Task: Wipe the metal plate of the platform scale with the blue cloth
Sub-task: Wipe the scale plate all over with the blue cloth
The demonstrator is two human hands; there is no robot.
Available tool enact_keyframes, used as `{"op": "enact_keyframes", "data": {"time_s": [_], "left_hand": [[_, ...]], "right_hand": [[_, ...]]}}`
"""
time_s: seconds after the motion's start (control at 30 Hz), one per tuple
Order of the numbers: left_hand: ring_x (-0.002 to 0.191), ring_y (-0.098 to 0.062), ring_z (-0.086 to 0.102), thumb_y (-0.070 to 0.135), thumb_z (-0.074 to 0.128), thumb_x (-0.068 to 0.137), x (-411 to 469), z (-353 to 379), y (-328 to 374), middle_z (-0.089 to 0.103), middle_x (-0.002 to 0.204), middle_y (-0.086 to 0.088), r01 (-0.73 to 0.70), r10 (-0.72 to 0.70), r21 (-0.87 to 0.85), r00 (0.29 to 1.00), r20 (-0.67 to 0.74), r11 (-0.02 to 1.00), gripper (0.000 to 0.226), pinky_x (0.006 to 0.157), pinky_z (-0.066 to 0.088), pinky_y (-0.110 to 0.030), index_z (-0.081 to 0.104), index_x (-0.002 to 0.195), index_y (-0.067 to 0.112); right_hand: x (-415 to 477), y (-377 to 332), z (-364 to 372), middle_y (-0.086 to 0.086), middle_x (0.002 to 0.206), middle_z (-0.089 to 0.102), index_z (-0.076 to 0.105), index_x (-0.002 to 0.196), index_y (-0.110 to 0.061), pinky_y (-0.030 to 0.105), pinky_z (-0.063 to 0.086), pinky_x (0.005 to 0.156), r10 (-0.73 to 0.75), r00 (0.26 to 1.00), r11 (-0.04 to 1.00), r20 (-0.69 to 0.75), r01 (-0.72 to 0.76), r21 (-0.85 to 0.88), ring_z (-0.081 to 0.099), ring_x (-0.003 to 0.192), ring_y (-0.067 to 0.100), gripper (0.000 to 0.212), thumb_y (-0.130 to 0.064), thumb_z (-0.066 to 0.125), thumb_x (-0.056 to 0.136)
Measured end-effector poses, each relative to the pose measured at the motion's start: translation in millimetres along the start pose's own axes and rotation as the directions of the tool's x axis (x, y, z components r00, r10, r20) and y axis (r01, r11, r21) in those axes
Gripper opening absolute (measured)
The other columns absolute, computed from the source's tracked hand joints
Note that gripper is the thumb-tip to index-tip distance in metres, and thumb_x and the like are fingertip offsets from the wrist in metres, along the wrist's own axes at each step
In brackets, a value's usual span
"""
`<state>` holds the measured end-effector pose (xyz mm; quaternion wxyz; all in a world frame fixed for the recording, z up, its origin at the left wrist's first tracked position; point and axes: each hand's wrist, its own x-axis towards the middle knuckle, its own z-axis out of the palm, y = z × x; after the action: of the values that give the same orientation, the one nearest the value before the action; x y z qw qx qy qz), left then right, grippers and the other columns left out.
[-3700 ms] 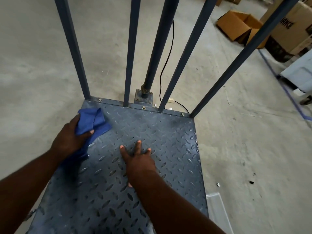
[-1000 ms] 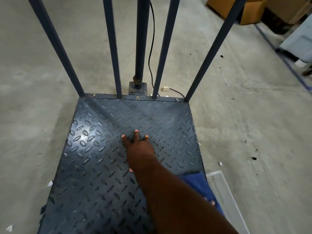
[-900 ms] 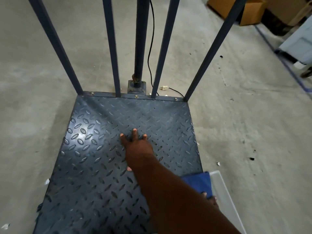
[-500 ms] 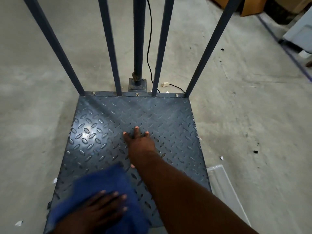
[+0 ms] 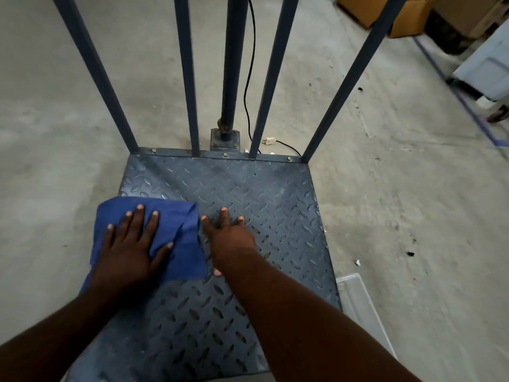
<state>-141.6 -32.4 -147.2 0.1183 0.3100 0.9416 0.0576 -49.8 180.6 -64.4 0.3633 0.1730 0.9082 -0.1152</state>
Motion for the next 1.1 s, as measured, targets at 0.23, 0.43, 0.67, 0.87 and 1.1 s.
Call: {"op": "enact_keyframes", "data": {"time_s": [0.23,0.43,0.67,0.87,1.1], "left_hand": [[0.155,-0.036,0.038,0.061,0.047,0.093,-14.3,13.3,38.9,0.031,0.173,-0.012,-0.221,0.222,0.019,0.975,-0.033,0.975,0.083,0.122,0.024,-0.055,0.041,0.164,0.020],[0.150,-0.030,0.044,0.064,0.058,0.085,-84.9,34.6,12.3,0.046,0.165,-0.011,-0.278,0.263,0.115,0.956,0.127,0.954,0.084,0.115,0.034,-0.053,0.056,0.155,0.019],[0.157,-0.037,0.033,0.061,0.026,0.102,-107.7,45.1,-29.6,0.033,0.170,-0.023,0.033,-0.079,0.211,0.973,0.216,0.977,0.081,0.115,0.029,-0.050,0.036,0.165,0.010],[0.162,-0.019,0.024,0.071,0.033,0.098,-91.7,38.3,-15.4,0.017,0.177,-0.001,-0.117,0.117,0.021,0.993,0.008,0.993,0.076,0.123,0.021,-0.046,0.031,0.162,0.030],[0.148,-0.033,0.035,0.078,0.021,0.102,5.4,32.0,18.8,0.044,0.166,-0.013,-0.124,0.128,0.094,0.991,-0.043,0.988,0.084,0.114,0.023,-0.045,0.027,0.169,0.027]], "right_hand": [[1.6,-0.7,-1.2,0.012,0.171,-0.019,0.002,0.166,-0.030,0.057,0.021,0.123,-0.007,1.000,0.999,-0.001,0.007,-0.032,0.000,0.156,0.048,0.075,-0.023,0.048,0.108],[0.9,2.4,2.9,0.009,0.171,-0.020,-0.015,0.164,-0.024,0.053,0.026,0.122,0.009,0.999,0.999,-0.042,-0.008,0.036,0.002,0.157,0.045,0.098,-0.020,0.061,0.102],[8.0,8.4,10.7,0.015,0.169,-0.024,-0.008,0.163,-0.040,0.068,0.028,0.118,0.097,0.995,0.985,-0.019,-0.094,0.142,-0.006,0.152,0.058,0.102,-0.021,0.069,0.098],[16.3,15.8,12.7,0.020,0.165,-0.029,-0.009,0.161,-0.045,0.075,0.026,0.115,0.098,0.995,0.972,-0.006,-0.094,0.214,-0.010,0.149,0.061,0.109,-0.020,0.074,0.095],[38.4,14.5,25.4,0.027,0.164,-0.024,-0.006,0.162,-0.042,0.071,0.030,0.115,0.108,0.992,0.981,-0.058,-0.097,0.169,0.000,0.148,0.065,0.098,-0.025,0.068,0.099]]}}
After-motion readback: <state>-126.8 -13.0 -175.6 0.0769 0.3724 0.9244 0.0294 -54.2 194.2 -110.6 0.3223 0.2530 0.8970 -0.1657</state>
